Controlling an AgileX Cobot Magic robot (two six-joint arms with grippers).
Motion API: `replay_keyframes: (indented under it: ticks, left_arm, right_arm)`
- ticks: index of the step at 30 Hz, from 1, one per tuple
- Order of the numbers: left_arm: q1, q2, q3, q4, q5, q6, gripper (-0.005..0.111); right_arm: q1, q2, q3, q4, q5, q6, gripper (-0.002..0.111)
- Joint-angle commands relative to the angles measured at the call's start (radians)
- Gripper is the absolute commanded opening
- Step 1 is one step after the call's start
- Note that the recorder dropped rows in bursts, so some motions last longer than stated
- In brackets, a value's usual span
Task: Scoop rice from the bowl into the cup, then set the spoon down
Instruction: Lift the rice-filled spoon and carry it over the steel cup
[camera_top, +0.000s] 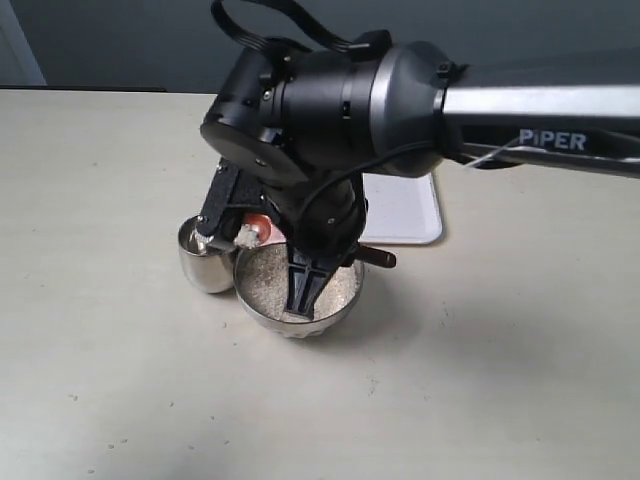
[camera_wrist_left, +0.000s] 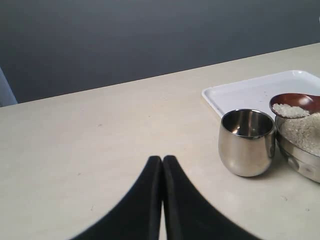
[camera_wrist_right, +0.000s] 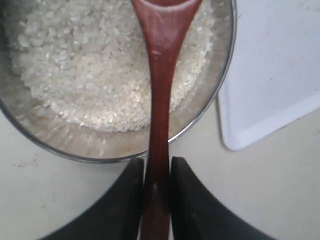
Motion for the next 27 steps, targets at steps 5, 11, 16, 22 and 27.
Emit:
replay_keyframes:
  ticks: [5, 11, 16, 22, 27]
  left_arm:
    - [-0.003, -0.004, -0.002, 0.002, -0.012, -0.003, 0.001]
    - [-0.003, -0.004, -0.002, 0.002, -0.012, -0.003, 0.001]
    - [-0.003, -0.004, -0.002, 0.002, -0.012, -0.003, 0.001]
    - [-0.003, -0.004, -0.002, 0.002, -0.012, -0.003, 0.001]
    - [-0.003, -0.004, -0.002, 0.002, -0.012, -0.003, 0.001]
  right_arm:
    - [-0.009, 0.012, -0.072, -0.002, -0.001, -0.04, -0.001]
    - [-0.009, 0.049, -0.111, -0.003, -0.001, -0.044, -0.001]
    - [-0.009, 0.075, -0.111, -0.015, -0.001, -0.054, -0.001]
    - [-0.009, 0.1, -0.111, -0.017, -0.001, -0.054, -0.001]
    - [-0.014, 0.099, -0.123, -0.002, -0.001, -0.054, -0.001]
